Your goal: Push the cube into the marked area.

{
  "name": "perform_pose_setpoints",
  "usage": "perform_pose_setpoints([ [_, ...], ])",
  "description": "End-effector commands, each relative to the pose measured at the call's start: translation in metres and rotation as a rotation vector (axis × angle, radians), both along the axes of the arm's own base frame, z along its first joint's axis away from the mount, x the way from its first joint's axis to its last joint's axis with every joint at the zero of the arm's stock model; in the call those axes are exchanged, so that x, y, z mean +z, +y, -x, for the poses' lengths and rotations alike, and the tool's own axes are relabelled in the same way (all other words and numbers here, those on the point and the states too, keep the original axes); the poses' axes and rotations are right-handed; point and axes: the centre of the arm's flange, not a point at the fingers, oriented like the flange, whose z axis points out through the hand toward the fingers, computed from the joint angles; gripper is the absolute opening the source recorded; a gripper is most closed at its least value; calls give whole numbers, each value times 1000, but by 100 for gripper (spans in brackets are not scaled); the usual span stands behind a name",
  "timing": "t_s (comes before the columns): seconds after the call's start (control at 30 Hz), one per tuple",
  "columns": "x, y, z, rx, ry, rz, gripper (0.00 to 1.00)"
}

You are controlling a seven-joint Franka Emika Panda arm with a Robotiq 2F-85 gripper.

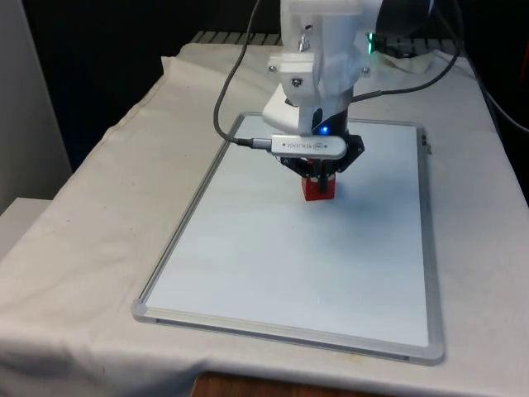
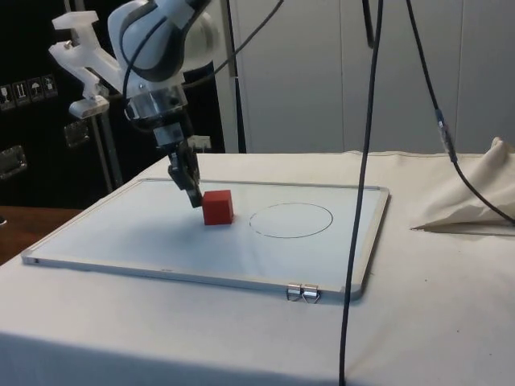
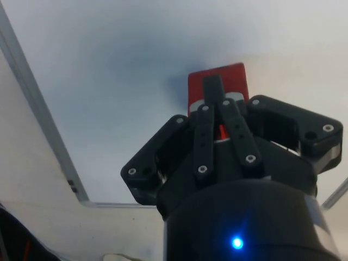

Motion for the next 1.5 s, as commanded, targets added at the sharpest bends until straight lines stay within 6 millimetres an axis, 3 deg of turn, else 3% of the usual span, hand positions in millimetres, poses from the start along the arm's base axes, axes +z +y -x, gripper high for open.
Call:
perform_pose_setpoints([
  [0.0,0,1,4,5,-10,-1,0],
  [0.43,-12,0,36,43,23,-25,0],
  [0.97,-11,-44,72,61,37,-17,0],
  [1.47,-11,-71,105,57,55,-23,0],
])
